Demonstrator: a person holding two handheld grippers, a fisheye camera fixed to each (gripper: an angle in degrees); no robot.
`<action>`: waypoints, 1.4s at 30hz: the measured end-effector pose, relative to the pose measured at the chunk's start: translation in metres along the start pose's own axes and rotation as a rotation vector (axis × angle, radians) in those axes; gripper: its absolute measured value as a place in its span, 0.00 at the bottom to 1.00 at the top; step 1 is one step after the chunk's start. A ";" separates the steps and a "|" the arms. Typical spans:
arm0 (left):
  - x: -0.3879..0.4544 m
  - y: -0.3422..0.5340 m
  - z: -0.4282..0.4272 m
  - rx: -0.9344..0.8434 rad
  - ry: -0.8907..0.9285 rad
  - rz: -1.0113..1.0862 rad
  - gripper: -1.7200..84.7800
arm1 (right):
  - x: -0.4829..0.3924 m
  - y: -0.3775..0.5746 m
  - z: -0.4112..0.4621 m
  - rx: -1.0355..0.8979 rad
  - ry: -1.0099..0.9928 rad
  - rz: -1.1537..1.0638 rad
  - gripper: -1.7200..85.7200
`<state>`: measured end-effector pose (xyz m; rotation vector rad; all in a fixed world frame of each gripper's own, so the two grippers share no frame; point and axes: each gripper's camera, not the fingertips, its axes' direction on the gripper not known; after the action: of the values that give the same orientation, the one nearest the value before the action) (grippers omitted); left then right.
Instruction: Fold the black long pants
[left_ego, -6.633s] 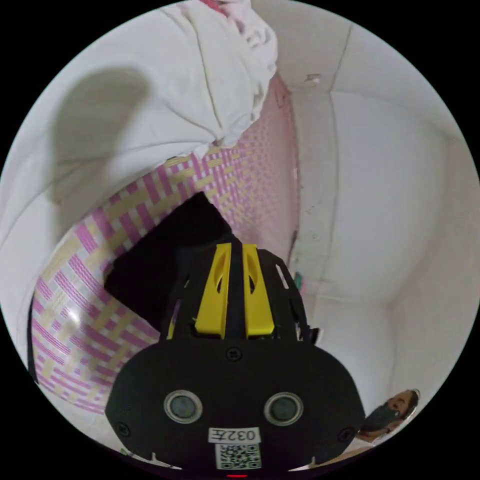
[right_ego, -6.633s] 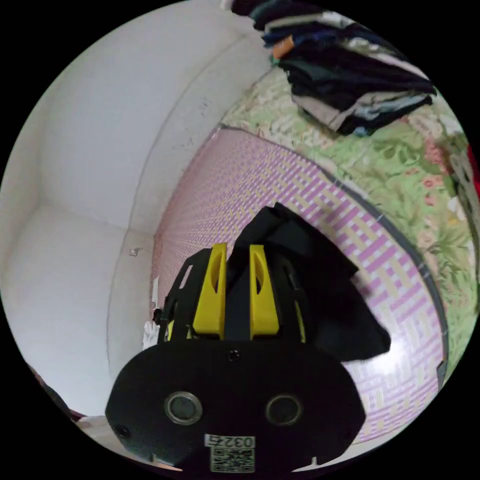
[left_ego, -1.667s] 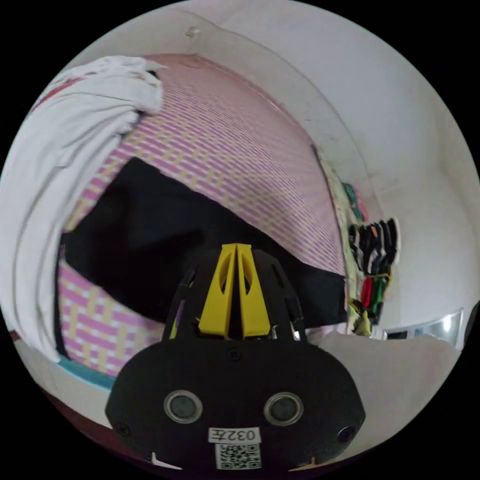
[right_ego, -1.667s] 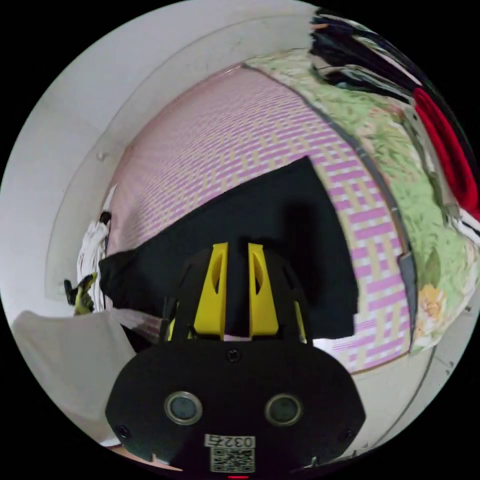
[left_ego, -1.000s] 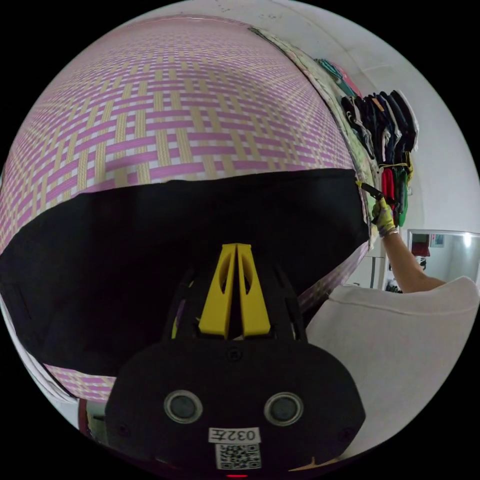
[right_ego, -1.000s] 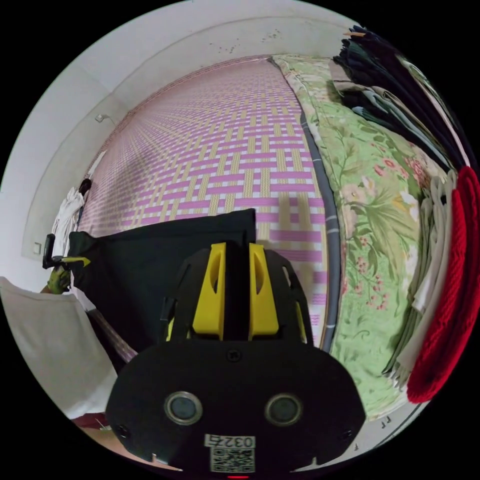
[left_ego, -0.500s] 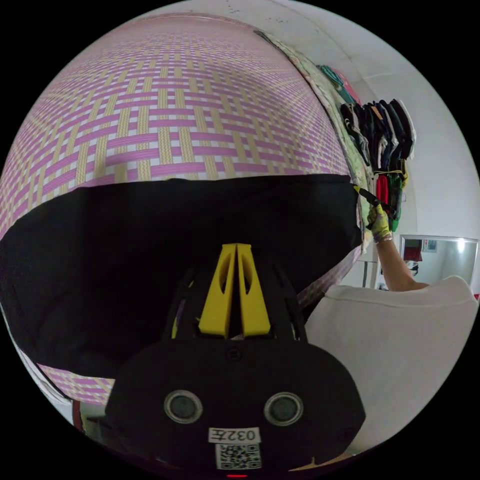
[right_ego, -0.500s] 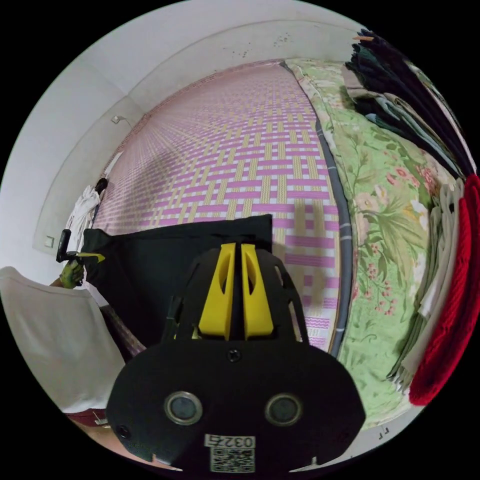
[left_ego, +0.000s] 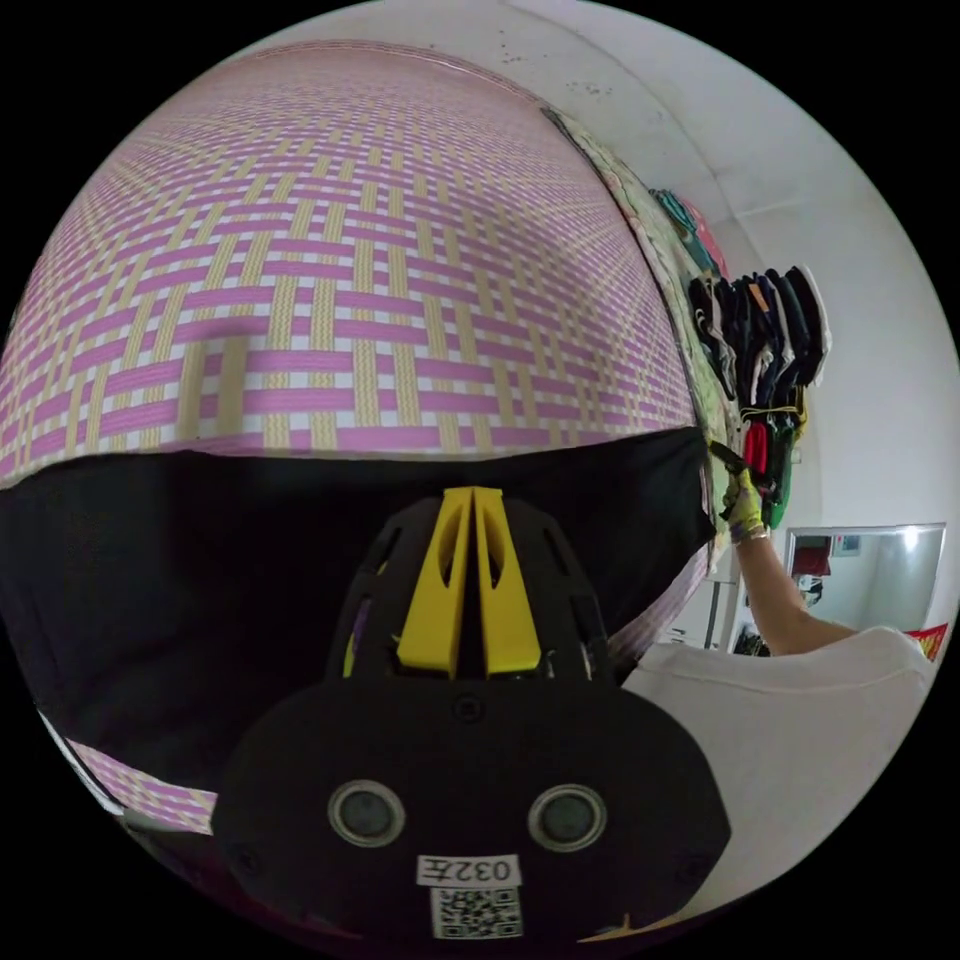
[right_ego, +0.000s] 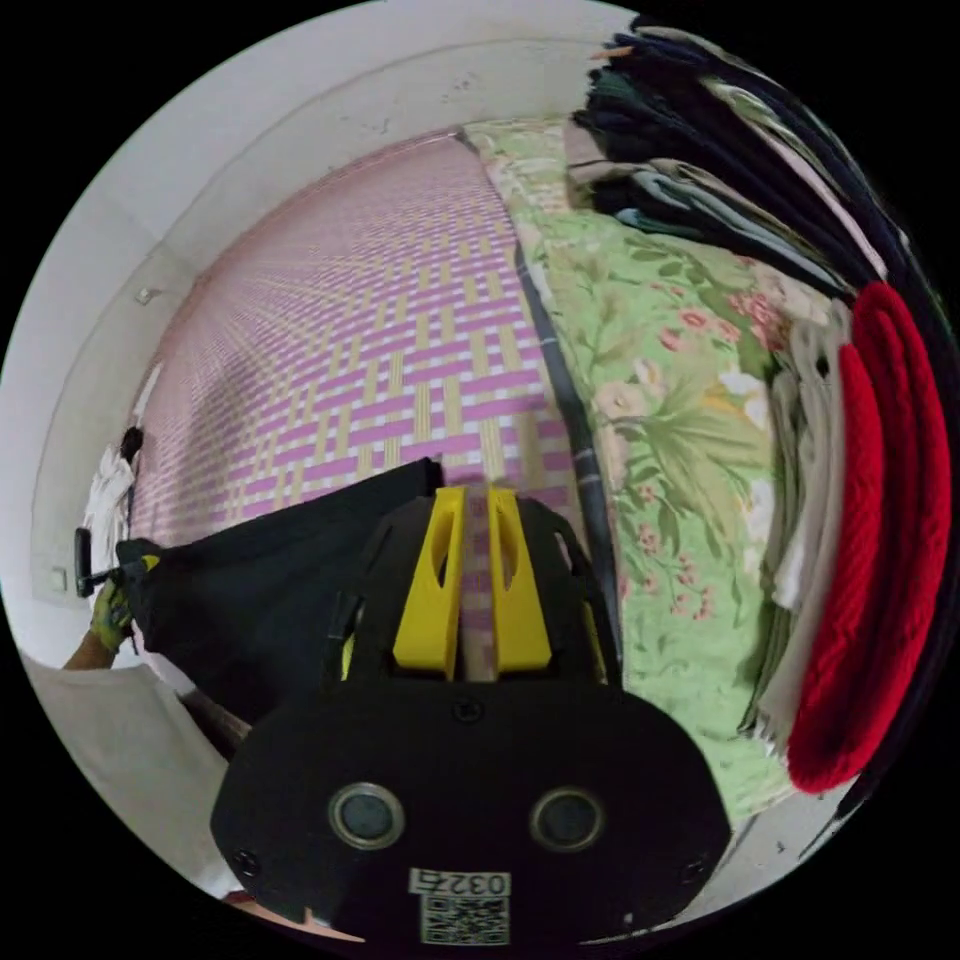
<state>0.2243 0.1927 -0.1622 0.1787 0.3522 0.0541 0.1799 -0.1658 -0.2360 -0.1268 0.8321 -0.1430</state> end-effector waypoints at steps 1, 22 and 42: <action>0.002 0.000 -0.001 0.003 0.003 0.007 0.01 | 0.003 0.006 -0.005 0.010 -0.031 0.003 0.09; 0.078 -0.041 0.019 -0.106 -0.079 0.189 0.01 | 0.047 0.190 -0.055 0.094 -0.202 0.332 0.08; 0.056 -0.047 0.018 -0.085 0.050 0.051 0.01 | 0.053 0.191 -0.112 0.270 -0.346 0.234 0.07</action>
<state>0.2845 0.1480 -0.1730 0.1028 0.3950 0.1238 0.1466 0.0067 -0.3807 0.1959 0.4714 -0.0105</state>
